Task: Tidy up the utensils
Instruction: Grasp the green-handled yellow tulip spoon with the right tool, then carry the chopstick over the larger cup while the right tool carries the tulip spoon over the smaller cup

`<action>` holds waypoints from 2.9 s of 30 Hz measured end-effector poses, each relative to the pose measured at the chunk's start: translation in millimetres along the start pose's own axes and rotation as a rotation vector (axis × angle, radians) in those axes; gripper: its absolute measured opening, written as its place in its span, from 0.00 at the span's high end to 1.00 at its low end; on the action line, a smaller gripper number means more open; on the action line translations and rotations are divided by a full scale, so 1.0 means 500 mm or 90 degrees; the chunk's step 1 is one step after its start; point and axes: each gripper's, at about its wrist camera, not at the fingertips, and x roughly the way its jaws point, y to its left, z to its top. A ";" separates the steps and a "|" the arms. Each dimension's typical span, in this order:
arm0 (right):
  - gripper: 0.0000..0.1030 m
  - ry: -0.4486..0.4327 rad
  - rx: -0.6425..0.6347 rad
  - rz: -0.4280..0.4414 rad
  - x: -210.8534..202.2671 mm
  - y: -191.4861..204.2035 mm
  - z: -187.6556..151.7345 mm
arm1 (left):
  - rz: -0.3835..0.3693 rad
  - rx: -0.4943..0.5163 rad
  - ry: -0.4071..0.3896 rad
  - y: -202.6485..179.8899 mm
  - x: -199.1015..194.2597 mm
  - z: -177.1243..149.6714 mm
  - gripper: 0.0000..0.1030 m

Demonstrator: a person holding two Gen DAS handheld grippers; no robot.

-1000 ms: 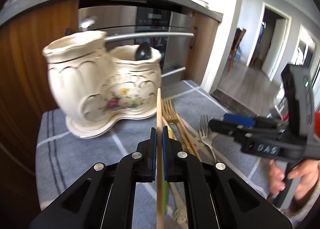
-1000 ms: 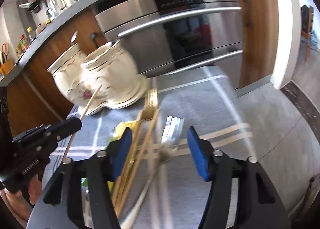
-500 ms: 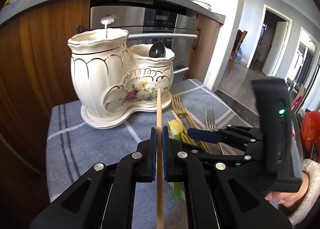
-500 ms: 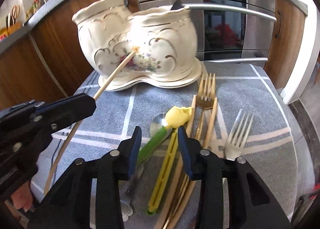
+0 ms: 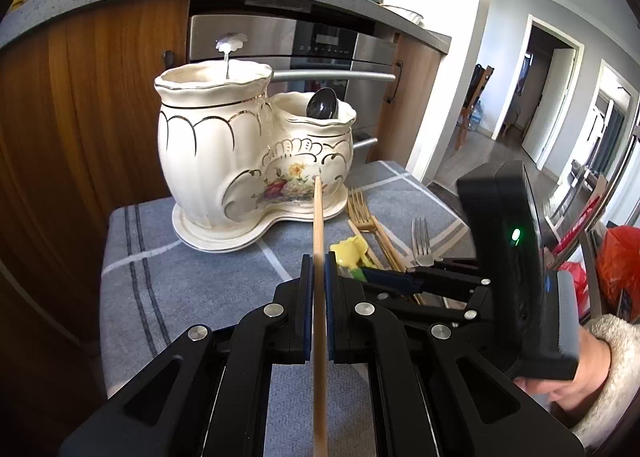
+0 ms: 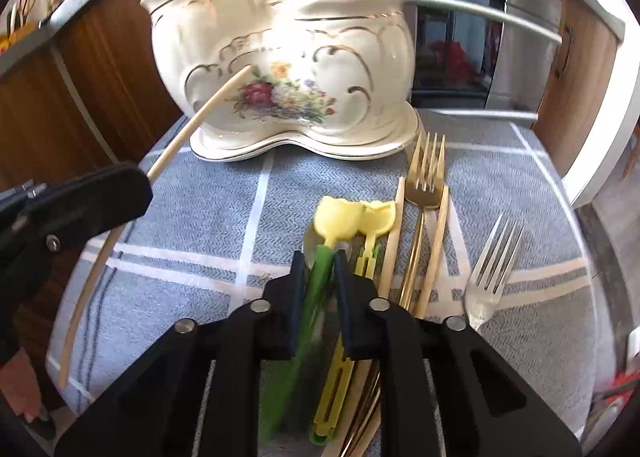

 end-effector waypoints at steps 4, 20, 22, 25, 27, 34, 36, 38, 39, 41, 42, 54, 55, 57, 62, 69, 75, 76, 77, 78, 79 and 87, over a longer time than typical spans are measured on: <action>0.87 -0.004 0.014 0.021 -0.009 -0.015 0.000 | 0.000 0.000 -0.002 -0.001 0.001 0.001 0.94; 0.90 -0.116 0.054 0.083 -0.120 -0.051 0.010 | 0.000 -0.008 -0.032 -0.003 -0.019 0.012 0.94; 0.90 -0.135 0.062 0.083 -0.133 -0.064 0.012 | -0.002 -0.010 -0.041 -0.003 -0.026 0.014 0.94; 0.90 -0.161 0.076 0.092 -0.149 -0.075 0.019 | -0.003 -0.010 -0.057 -0.005 -0.039 0.018 0.94; 0.90 -0.169 0.083 0.098 -0.151 -0.079 0.021 | -0.006 -0.013 -0.065 -0.005 -0.047 0.022 0.94; 0.90 -0.243 0.071 0.095 -0.194 -0.090 0.084 | -0.005 -0.016 -0.132 0.007 -0.095 0.091 0.94; 0.90 -0.258 0.064 0.093 -0.199 -0.092 0.110 | 0.017 -0.002 -0.152 0.016 -0.098 0.128 0.94; 0.90 -0.274 0.062 0.091 -0.202 -0.096 0.145 | 0.034 0.001 -0.175 0.031 -0.097 0.173 0.94; 0.90 -0.283 0.062 0.092 -0.202 -0.099 0.165 | 0.034 -0.002 -0.184 0.039 -0.097 0.190 0.94; 0.90 -0.301 0.062 0.097 -0.202 -0.103 0.200 | 0.039 -0.004 -0.209 0.054 -0.097 0.227 0.94; 0.90 -0.308 0.062 0.097 -0.201 -0.106 0.214 | 0.043 -0.004 -0.220 0.060 -0.094 0.242 0.94; 0.90 -0.393 0.053 0.085 -0.118 -0.102 0.317 | 0.068 -0.011 -0.293 0.113 -0.006 0.358 0.94; 0.90 -0.402 0.045 0.082 -0.113 -0.100 0.316 | 0.071 -0.006 -0.292 0.112 0.002 0.358 0.94; 0.90 -0.408 0.037 0.078 -0.104 -0.095 0.312 | 0.094 0.005 -0.292 0.114 0.020 0.354 0.94; 0.90 -0.391 0.014 0.078 -0.080 -0.091 0.302 | 0.090 0.000 -0.290 0.126 0.035 0.333 0.94; 0.90 -0.350 0.003 0.101 -0.079 -0.102 0.271 | 0.072 0.000 -0.275 0.133 0.016 0.285 0.94; 0.90 -0.309 -0.033 0.113 -0.079 -0.087 0.246 | 0.074 0.001 -0.234 0.141 0.011 0.247 0.95; 0.90 -0.302 -0.042 0.112 -0.079 -0.082 0.243 | 0.076 0.002 -0.229 0.140 0.012 0.243 0.95; 0.90 -0.298 -0.046 0.110 -0.080 -0.080 0.241 | 0.076 0.005 -0.222 0.140 0.013 0.239 0.95; 0.90 -0.290 -0.050 0.107 -0.079 -0.077 0.240 | 0.077 0.008 -0.216 0.138 0.015 0.235 0.95; 0.90 -0.281 -0.051 0.105 -0.076 -0.075 0.240 | 0.077 0.011 -0.209 0.137 0.017 0.231 0.95; 0.90 -0.229 -0.043 0.096 -0.043 -0.076 0.243 | 0.075 0.007 -0.169 0.143 0.039 0.213 0.95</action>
